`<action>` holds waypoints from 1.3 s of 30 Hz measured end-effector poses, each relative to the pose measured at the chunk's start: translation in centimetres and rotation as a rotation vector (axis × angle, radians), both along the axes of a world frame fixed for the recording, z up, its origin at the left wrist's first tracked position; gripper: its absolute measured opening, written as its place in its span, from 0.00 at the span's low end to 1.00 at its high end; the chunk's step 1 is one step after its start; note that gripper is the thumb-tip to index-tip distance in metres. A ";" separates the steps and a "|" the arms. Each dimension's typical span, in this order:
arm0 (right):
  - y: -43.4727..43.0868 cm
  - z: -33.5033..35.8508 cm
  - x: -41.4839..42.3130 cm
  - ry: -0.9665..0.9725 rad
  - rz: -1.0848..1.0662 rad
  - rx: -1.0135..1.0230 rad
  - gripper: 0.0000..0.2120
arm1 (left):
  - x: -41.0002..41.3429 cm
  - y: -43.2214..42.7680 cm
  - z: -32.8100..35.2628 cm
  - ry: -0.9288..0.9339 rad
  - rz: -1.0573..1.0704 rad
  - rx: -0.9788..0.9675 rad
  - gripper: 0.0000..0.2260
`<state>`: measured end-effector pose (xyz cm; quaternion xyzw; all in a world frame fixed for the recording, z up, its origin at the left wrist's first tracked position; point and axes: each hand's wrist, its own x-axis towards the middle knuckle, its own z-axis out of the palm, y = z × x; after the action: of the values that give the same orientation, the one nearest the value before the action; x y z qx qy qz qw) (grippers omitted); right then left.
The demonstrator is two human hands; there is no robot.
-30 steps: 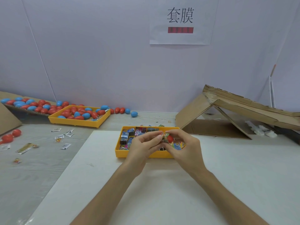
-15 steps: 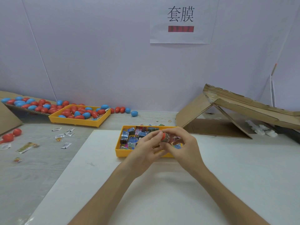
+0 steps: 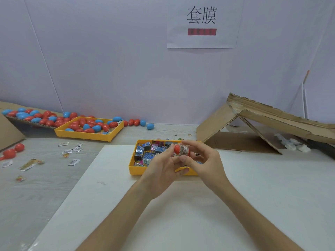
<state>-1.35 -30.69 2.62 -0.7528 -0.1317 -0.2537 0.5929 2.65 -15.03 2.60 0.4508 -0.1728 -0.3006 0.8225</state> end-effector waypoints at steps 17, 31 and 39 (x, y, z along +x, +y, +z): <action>-0.2 0.2 0.0 -0.032 0.008 -0.014 0.14 | 0.0 0.1 0.0 -0.019 -0.038 -0.030 0.24; 0.3 -0.4 0.0 -0.273 -0.181 -0.249 0.29 | -0.1 -0.1 -0.3 -0.090 0.091 -0.002 0.20; 0.5 -0.1 -0.1 -0.142 -0.104 -0.067 0.15 | 0.0 0.5 0.3 -0.103 0.126 -0.094 0.15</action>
<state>-1.47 -30.23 2.49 -0.7582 -0.1425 -0.3321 0.5427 2.68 -14.55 2.95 0.4364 -0.2005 -0.2163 0.8500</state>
